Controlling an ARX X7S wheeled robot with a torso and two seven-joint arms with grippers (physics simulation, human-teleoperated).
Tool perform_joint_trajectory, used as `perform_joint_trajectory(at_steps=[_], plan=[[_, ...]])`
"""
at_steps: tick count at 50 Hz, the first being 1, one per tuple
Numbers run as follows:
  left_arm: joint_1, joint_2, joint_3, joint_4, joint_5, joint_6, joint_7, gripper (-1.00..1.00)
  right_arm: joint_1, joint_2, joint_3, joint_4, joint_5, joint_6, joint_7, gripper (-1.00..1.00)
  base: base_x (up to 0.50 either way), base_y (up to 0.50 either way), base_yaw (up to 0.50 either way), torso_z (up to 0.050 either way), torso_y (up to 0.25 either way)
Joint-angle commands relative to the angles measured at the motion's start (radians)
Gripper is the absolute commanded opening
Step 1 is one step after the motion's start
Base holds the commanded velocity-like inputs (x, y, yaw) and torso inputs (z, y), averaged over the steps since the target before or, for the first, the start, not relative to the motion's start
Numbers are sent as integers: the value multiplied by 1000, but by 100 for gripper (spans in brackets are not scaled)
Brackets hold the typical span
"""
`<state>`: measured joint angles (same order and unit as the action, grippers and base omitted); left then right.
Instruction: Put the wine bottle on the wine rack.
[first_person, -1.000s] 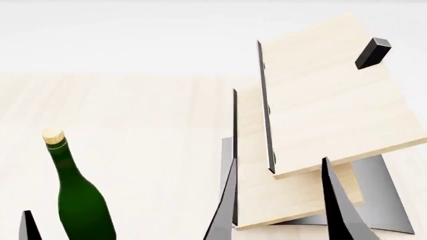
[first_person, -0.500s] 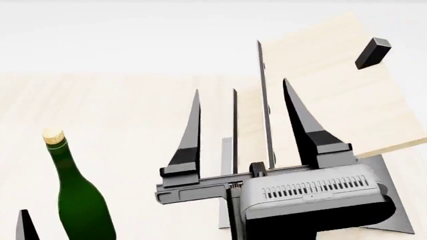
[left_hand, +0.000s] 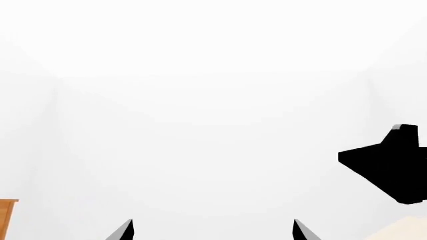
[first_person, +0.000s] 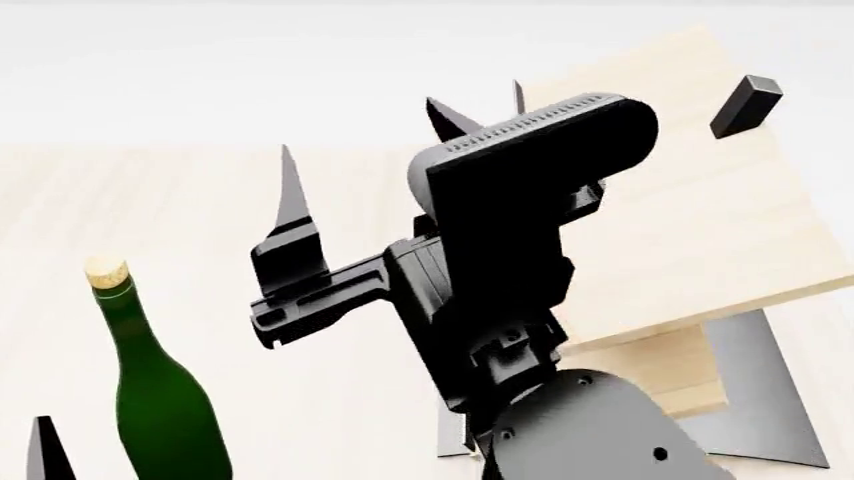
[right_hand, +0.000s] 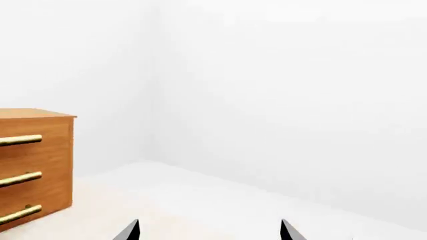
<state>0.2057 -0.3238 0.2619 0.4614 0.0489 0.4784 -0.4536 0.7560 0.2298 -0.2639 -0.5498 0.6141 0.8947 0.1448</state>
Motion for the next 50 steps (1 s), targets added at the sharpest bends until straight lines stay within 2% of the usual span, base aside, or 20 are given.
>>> perform_joint_trajectory(at_steps=[1,12,15,30,50], plan=[[-3,-3,2,-1,-1,-2,-4,100,156,-32,43,115,220,238,-73,100,0,0,0,0,0],[-4,-7,3,-1,-2,-2,-8,100,262,-84,129,323,430,399,-134,100,0,0,0,0,0],[-3,-9,4,0,-2,-2,-9,100,270,-74,84,320,399,375,-157,100,0,0,0,0,0],[-7,-10,19,0,1,-4,-8,100,298,-86,28,429,424,391,-212,100,0,0,0,0,0],[-5,-18,16,3,-5,0,-19,100,294,-103,-114,530,350,299,-304,100,0,0,0,0,0]])
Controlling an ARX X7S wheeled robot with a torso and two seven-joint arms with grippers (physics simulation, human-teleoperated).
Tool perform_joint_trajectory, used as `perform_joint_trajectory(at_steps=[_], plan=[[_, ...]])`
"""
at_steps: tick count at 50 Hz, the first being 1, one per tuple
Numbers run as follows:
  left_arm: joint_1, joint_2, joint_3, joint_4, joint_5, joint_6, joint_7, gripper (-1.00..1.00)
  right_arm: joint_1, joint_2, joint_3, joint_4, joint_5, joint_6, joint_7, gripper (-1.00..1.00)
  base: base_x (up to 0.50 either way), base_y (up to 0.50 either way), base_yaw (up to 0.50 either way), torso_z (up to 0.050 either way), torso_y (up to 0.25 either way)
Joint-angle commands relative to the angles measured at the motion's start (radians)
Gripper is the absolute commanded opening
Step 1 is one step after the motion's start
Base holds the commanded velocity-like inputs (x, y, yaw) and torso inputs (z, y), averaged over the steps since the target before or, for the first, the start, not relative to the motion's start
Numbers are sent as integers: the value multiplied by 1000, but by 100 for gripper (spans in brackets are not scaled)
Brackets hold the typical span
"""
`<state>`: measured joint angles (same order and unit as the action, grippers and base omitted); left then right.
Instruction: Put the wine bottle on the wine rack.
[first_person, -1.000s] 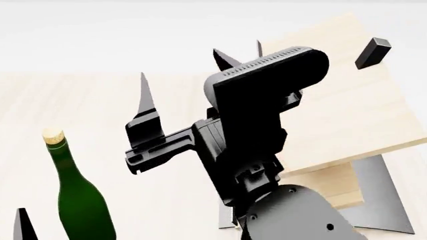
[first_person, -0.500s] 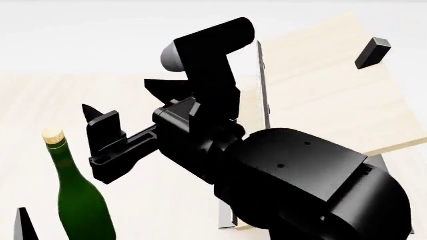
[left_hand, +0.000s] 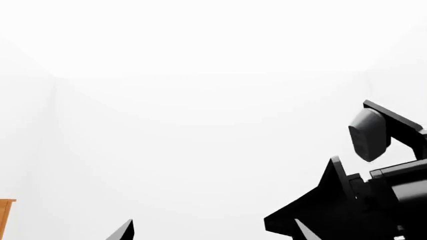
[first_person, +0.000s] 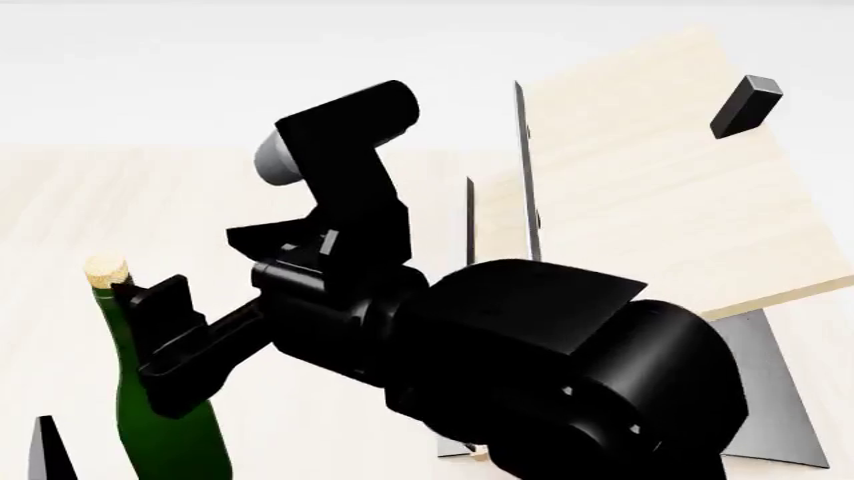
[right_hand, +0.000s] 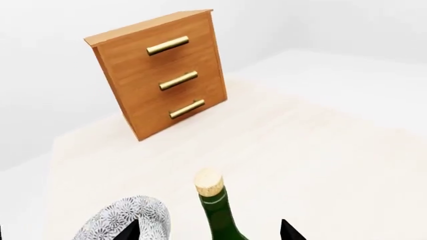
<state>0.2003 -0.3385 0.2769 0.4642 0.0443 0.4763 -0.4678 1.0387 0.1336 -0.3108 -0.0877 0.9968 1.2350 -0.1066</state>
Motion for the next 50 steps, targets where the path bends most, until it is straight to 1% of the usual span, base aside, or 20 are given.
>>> perform_joint_trajectory(at_steps=[1,5,22,36,40,44,50], plan=[[1,-4,1,2,-1,2,-5,100,12,-9,-67,74,-31,-42,-53,100,0,0,0,0,0],[1,-5,2,3,-1,0,-6,100,15,-16,-71,107,-35,-54,-59,100,0,0,0,0,0],[-2,-9,7,1,-2,1,-11,100,7,-55,-169,246,-136,-203,-116,100,0,0,0,0,0],[0,-14,8,0,-7,10,-16,100,-13,-88,-203,226,-130,-265,-105,100,0,0,0,0,0],[-1,-15,9,-1,-7,10,-17,100,-9,-97,-211,264,-152,-330,-123,100,0,0,0,0,0],[0,-16,9,-1,-8,12,-19,100,-6,-108,-249,318,-193,-404,-151,100,0,0,0,0,0],[0,-18,11,4,-8,9,-20,100,-8,-122,-285,380,-199,-491,-182,100,0,0,0,0,0]])
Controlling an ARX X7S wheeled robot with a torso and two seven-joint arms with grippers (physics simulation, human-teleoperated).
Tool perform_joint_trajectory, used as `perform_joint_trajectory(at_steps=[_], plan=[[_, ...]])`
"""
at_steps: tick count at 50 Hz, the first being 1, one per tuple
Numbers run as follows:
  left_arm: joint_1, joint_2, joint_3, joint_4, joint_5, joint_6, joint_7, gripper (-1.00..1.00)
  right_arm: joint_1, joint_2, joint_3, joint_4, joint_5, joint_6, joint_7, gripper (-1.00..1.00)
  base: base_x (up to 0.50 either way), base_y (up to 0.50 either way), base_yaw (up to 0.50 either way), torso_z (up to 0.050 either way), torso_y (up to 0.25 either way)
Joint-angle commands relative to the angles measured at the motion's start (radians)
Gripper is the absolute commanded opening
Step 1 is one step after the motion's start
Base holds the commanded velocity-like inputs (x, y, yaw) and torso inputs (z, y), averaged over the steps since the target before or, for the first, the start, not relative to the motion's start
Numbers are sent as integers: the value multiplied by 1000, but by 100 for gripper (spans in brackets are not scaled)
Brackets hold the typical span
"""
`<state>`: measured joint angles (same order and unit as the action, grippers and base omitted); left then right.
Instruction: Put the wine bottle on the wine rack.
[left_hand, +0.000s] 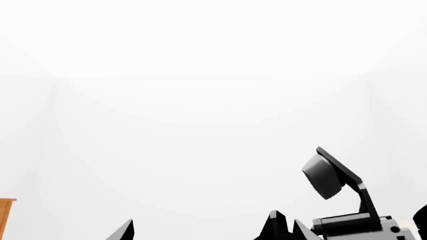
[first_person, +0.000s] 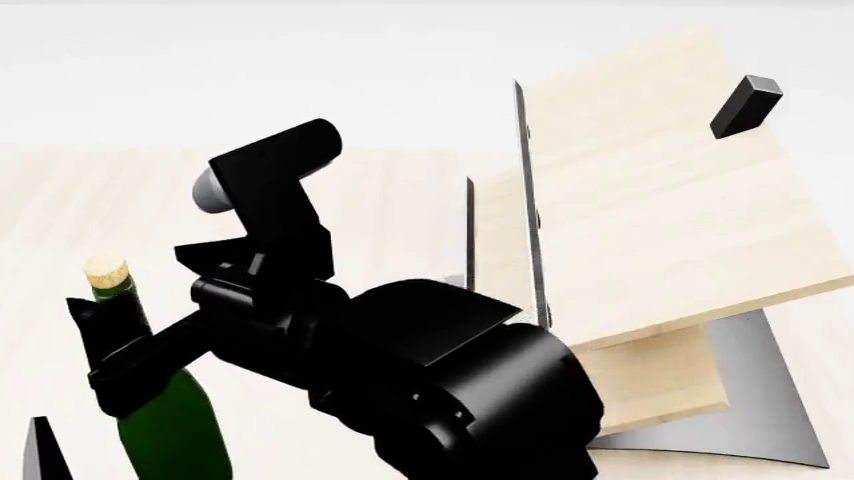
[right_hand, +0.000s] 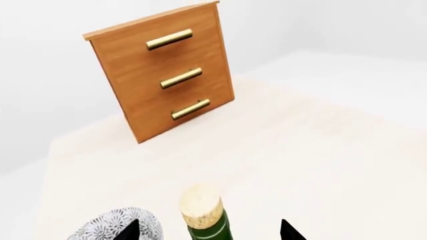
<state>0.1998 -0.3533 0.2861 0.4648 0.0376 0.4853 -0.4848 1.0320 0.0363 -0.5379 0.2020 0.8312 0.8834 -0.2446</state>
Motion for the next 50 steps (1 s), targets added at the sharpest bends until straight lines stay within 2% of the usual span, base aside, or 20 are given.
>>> perform_joint_trajectory(at_steps=[1,9,24,33,34,50], plan=[[1,-4,2,4,-2,1,-3,100,-2,-25,-69,99,-38,-157,-44,100,0,0,0,0,0],[-1,-5,4,3,-3,0,-5,100,29,-33,-195,238,17,-297,-50,100,0,0,0,0,0],[-3,-9,7,-1,-5,3,-9,100,137,-35,-499,458,319,-588,-40,100,0,0,0,0,0],[-3,-10,10,-4,-4,6,-11,100,153,-28,-583,474,390,-646,-23,100,0,0,0,0,0],[-4,-10,10,-5,-4,6,-11,100,153,-26,-587,474,388,-651,-17,-100,0,0,0,0,0],[-5,-13,12,2,-5,-1,-14,100,171,23,-587,384,409,-658,31,-100,0,0,0,0,0]])
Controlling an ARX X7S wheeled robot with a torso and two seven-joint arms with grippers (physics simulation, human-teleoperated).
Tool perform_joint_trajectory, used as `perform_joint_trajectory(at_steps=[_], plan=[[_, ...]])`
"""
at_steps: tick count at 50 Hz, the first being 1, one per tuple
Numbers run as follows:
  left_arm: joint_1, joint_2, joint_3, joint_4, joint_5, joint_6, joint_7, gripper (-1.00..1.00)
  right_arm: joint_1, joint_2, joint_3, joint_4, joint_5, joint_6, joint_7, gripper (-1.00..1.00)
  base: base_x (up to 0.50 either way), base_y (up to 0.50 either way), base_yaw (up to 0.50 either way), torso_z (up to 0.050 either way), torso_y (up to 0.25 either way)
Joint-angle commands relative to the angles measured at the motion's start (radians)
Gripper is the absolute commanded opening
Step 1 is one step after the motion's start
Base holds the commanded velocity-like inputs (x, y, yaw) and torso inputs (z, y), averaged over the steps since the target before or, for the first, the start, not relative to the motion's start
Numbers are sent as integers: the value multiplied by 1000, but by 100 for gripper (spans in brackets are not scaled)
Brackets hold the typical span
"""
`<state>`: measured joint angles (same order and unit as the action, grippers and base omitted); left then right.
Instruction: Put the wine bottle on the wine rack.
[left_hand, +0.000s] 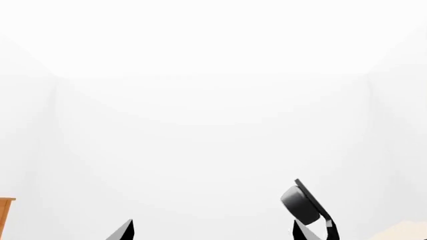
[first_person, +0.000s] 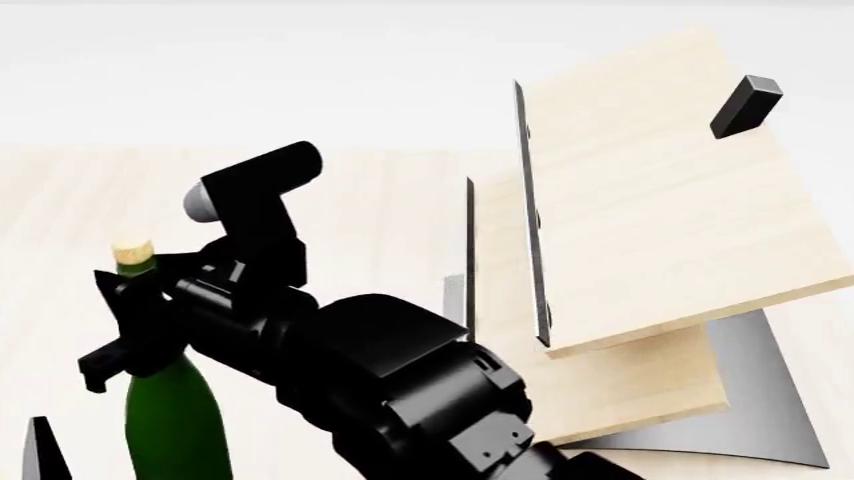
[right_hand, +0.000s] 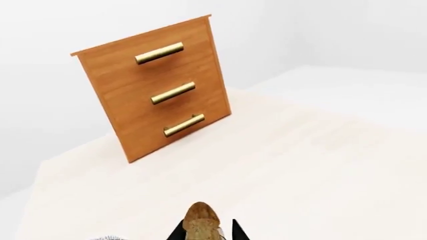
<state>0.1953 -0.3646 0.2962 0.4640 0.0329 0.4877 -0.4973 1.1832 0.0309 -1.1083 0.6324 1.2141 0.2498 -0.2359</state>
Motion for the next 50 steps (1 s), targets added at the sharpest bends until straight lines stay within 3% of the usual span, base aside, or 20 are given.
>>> perform_joint_trajectory(at_steps=[1,15,33,50], plan=[[0,-2,2,2,-1,-2,-3,100,28,37,-12,-63,28,-23,36,-100,0,0,0,0,15],[-2,-3,9,0,4,-2,-4,100,106,144,80,-238,82,-21,182,-100,0,0,0,0,0],[-11,2,31,-18,16,1,0,100,175,329,224,-548,248,44,490,-100,0,0,0,0,1],[-12,-3,30,-12,12,-9,-4,100,135,454,452,-552,464,-59,644,-100,0,0,0,0,1]])
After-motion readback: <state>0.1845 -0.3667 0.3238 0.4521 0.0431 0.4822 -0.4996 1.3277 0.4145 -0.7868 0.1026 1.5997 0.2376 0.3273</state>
